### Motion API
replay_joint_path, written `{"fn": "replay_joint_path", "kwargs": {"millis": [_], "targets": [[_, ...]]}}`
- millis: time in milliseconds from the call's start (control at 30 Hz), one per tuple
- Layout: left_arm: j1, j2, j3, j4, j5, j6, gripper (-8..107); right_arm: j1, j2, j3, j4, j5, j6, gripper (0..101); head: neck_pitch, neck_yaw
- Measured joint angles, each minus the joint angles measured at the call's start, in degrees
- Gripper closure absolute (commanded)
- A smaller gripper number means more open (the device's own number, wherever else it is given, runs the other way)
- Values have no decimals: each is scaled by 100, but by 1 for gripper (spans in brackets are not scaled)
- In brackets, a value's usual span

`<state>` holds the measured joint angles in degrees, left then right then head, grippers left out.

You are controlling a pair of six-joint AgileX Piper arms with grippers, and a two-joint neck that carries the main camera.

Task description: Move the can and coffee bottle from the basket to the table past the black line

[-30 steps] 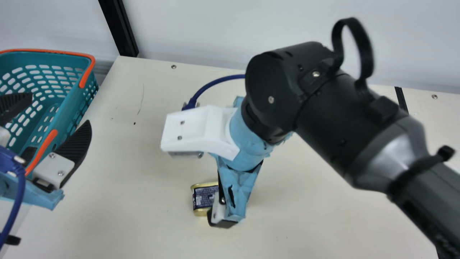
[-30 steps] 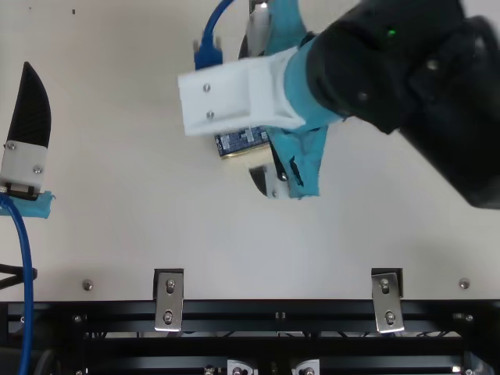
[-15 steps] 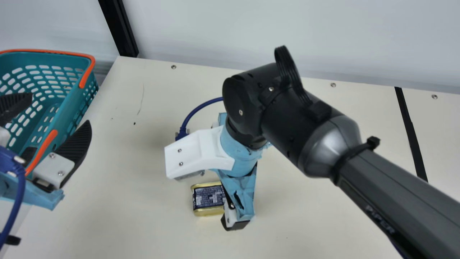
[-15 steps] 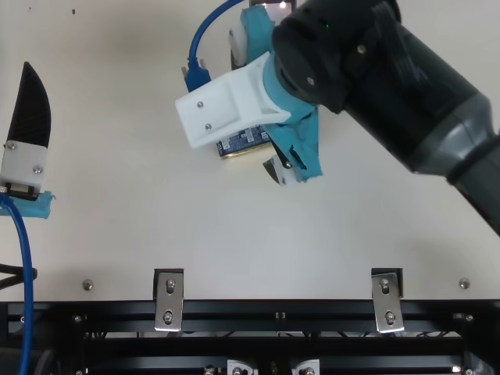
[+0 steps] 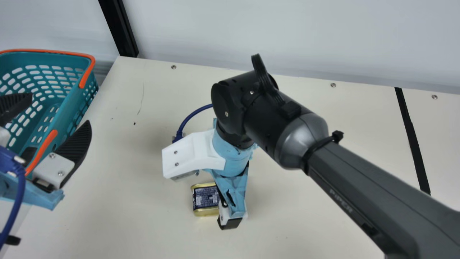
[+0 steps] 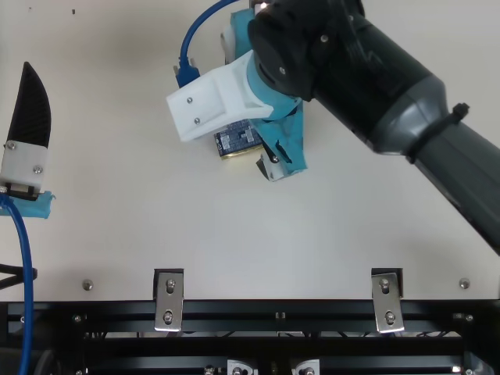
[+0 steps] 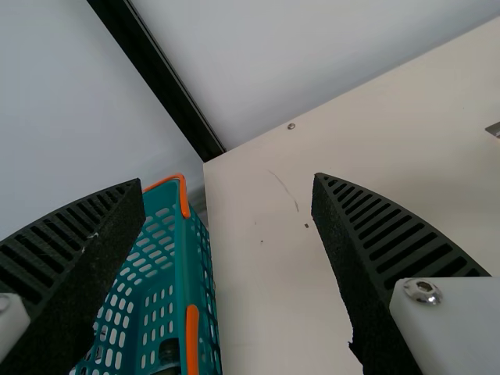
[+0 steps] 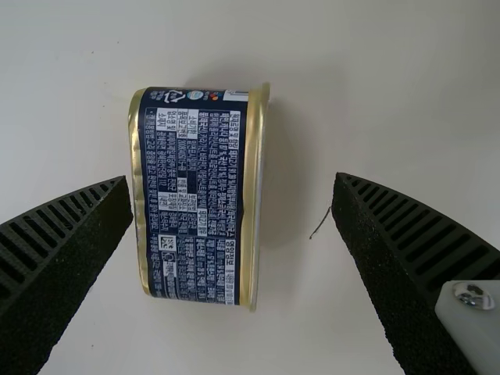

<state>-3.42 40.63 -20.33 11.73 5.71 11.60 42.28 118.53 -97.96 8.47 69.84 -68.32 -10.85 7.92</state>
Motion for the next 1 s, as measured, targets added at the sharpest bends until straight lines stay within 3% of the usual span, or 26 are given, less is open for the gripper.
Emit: {"fn": "replay_joint_path", "kwargs": {"millis": [200, 233, 267, 433, 767, 1000], "targets": [[0, 0, 0, 0, 0, 0, 9, 16, 100, -42, 8, 6, 41, 0, 0, 0], [0, 0, 0, 0, 0, 0, 9, 19, 109, -42, 8, 1, 46, 79, 0, 0], [0, 0, 0, 0, 0, 0, 9, 23, 110, -42, 8, 5, 60, 101, -29, 0], [0, 0, 0, 0, 0, 0, 9, -1, 76, -19, 71, 45, 168, 101, 0, 0], [0, 0, 0, 0, 0, 0, 9, -414, -502, 119, 555, 11, 669, 101, 0, 0], [0, 0, 0, 0, 0, 0, 9, -949, -986, 391, 496, -3, 1437, 101, 29, -352]]}}
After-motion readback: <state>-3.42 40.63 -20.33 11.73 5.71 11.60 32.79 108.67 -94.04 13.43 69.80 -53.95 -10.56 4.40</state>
